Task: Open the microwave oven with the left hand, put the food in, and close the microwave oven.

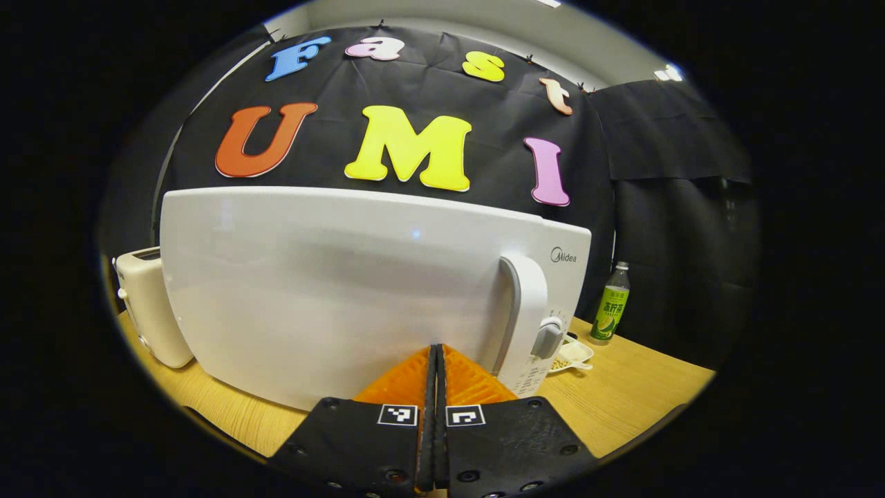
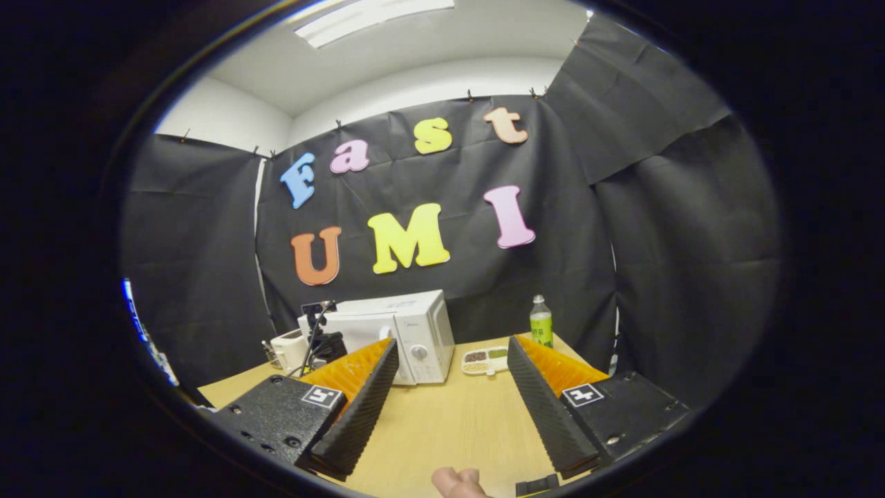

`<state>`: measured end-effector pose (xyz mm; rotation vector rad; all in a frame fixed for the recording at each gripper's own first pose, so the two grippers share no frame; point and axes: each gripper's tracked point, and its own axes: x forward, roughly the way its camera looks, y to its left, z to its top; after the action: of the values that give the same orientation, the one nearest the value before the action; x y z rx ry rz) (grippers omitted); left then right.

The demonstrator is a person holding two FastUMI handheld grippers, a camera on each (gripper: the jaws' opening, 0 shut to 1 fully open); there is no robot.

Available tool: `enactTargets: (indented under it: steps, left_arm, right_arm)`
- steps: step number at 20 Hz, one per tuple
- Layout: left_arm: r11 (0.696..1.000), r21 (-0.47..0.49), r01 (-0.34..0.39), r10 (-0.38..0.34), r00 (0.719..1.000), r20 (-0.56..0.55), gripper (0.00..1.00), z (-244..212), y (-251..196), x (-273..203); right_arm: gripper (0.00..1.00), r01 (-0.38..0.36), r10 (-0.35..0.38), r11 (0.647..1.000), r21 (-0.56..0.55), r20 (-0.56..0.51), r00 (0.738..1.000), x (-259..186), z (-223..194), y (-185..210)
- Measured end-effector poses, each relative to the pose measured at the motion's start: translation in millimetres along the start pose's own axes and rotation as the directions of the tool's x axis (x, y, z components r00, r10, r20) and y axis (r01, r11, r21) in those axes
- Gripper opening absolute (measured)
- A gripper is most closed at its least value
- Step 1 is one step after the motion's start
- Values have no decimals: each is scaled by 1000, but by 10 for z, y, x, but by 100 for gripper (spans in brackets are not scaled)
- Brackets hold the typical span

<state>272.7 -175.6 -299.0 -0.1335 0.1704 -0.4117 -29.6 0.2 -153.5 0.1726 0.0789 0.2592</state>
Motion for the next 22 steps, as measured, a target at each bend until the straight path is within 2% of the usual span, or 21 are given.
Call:
enactTargets:
  steps: [1, 2, 3, 6, 7, 8, 9, 12, 13, 14, 15, 16, 17, 18, 19, 22]
  left_arm:
    - [1000, -3, 0, 0, 1000, 3, 1, 2, 2, -11]
    - [1000, 0, -2, 2, 1000, 6, 1, 10, 2, -6]
    - [1000, 7, -8, 8, 1000, 11, 1, 18, 1, 1]
    - [998, 43, -46, 45, 999, 29, 1, 25, 41, 66]
    - [998, 32, -57, 58, 998, -9, 0, -46, 52, 63]
    - [998, 14, -57, 57, 998, 13, 1, 19, 36, 61]
    - [999, -3, -40, 40, 999, 1, 1, -2, -11, 65]
    - [999, -21, -28, 26, 998, -60, 0, -81, -16, -61]
    - [1000, -8, -28, 27, 997, -66, 1, -61, -25, -150]
    - [999, 5, -36, 36, 998, -57, 1, -3, -14, -229]
    - [999, 8, -39, 40, 998, -42, 4, 82, -14, -323]
    - [1000, -5, -23, 23, 999, -42, 9, 124, -80, -417]
    - [1000, -19, -21, 20, 999, -42, 31, 180, -122, -537]
    - [999, -16, -46, 46, 998, -32, 52, 269, -87, -666]
    - [997, 2, -72, 72, 997, -18, 93, 363, -58, -786]
    - [987, 83, -138, 137, 990, 15, 94, 618, -18, -1252]
  right_arm:
    - [91, 4, -4, 1000, 6, -5, 1000, 16, -21, -33]
    - [91, 9, -9, 1000, 11, -9, 1000, 30, -46, -65]
    - [100, 13, -12, 1000, 17, -12, 1000, 42, -66, -91]
    - [100, 10, -9, 1000, 25, -18, 1000, 47, -108, -90]
    - [100, 9, -8, 1000, 25, -20, 1000, 44, -114, -93]
    - [91, 7, -7, 1000, 26, -18, 1000, 34, -112, -85]
    - [100, 9, -9, 1000, 26, -18, 1000, 28, -105, -89]
    - [100, 15, -15, 1000, 26, -22, 1000, 33, -119, -109]
    - [91, 18, -17, 999, 28, -24, 1000, 29, -127, -109]
    - [100, 23, -22, 999, 32, -27, 999, 24, -139, -114]
    - [100, 28, -27, 999, 37, -30, 999, 27, -151, -120]
    - [100, 32, -31, 999, 43, -33, 999, 25, -166, -109]
    - [100, 34, -32, 998, 48, -38, 999, 23, -175, -98]
    - [100, 34, -32, 998, 52, -42, 999, 19, -189, -69]
    - [100, 33, -31, 998, 55, -47, 998, 13, -194, -38]
    - [100, 32, -30, 998, 50, -49, 998, -16, -187, 59]
